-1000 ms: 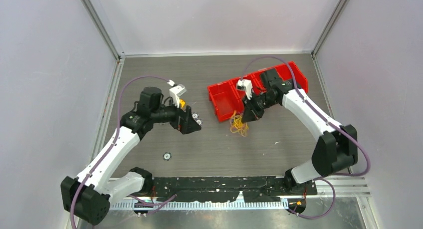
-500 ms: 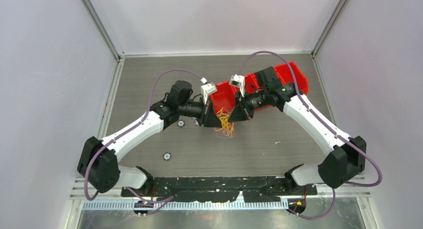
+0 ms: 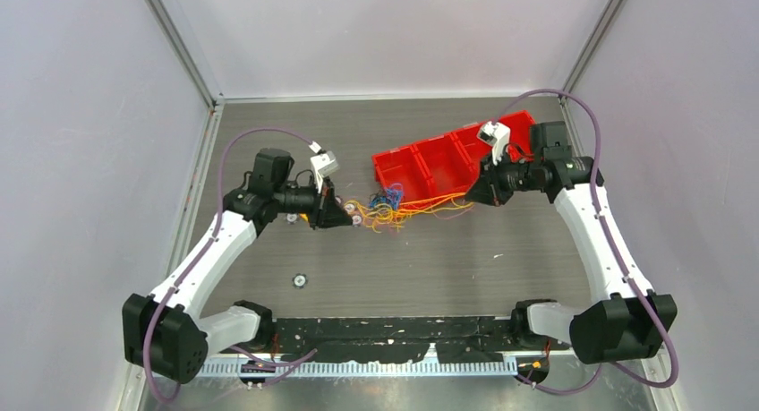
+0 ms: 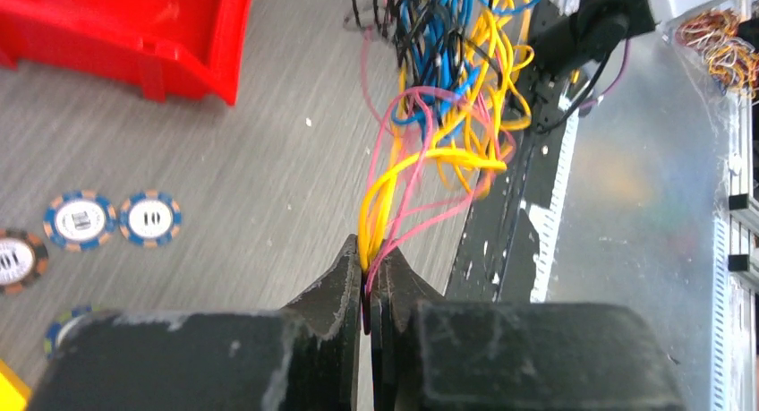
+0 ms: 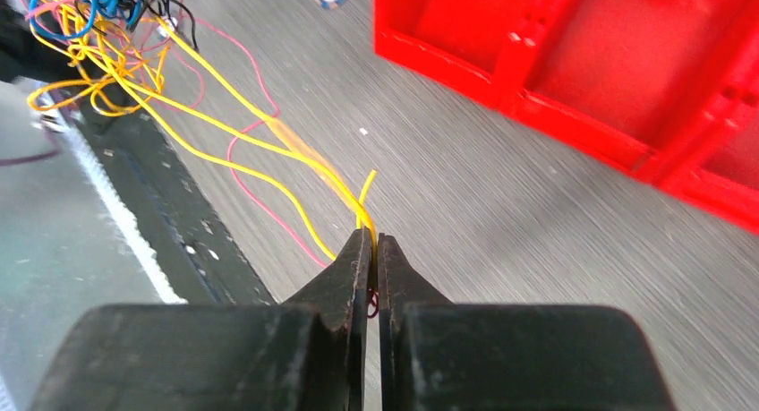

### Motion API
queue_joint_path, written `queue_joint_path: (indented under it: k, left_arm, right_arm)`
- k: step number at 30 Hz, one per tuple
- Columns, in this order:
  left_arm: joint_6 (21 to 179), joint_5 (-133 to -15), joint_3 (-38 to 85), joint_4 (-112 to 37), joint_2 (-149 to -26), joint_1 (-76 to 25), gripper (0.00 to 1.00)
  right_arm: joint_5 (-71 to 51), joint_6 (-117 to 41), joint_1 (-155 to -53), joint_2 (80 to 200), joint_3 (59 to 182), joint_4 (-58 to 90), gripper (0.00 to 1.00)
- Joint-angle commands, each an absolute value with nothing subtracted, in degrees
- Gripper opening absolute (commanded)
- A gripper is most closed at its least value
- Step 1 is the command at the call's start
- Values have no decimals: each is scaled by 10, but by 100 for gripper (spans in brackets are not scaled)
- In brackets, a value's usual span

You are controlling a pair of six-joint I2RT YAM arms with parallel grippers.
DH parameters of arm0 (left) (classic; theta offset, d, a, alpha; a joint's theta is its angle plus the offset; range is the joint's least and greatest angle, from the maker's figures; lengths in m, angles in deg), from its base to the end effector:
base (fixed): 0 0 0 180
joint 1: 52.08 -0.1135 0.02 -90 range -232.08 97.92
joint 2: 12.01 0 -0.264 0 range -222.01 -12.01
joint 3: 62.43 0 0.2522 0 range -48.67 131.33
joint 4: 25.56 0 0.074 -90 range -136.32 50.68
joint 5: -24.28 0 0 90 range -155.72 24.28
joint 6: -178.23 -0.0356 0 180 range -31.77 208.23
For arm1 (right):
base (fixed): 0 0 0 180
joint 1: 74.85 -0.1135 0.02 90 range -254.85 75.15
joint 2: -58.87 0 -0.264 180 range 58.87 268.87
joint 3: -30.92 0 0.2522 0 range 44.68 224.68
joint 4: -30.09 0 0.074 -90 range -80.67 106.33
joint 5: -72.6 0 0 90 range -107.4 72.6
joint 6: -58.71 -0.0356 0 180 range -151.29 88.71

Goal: Untangle the cables

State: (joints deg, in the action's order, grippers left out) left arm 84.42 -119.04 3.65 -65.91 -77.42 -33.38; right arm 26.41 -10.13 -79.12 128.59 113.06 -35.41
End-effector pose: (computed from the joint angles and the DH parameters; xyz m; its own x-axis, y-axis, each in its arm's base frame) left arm 0.2141 -0.1026 0.2957 -0.5519 0.2287 -0.8019 0.8146 0.3535 -0.4598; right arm 0.2322 0.0420 0.3357 -0.5744 -0.3041 -0.7600 -0.7246 0.6208 0.2993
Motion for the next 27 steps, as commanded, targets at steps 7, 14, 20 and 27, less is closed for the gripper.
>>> queue_joint_path:
  k: [7,14,20,27]
  left_arm:
    - [815,-1190,15,-664,-749,-285,0]
    - [802,-1143,18,-666,-828,-237,0]
    - [775,-1173,-7,-689,-824,-260,0]
    - [478,-1062,31,-955,-825,-244,62]
  right_arm:
    - [268,49,-851,1299,1129,-498,79]
    - [197,-90,-958,1312,1090,-305,96]
    - [225,-162,-1026,1385,1063,-204,99]
    - [214,-186,-1078,1425,1061,-129,100]
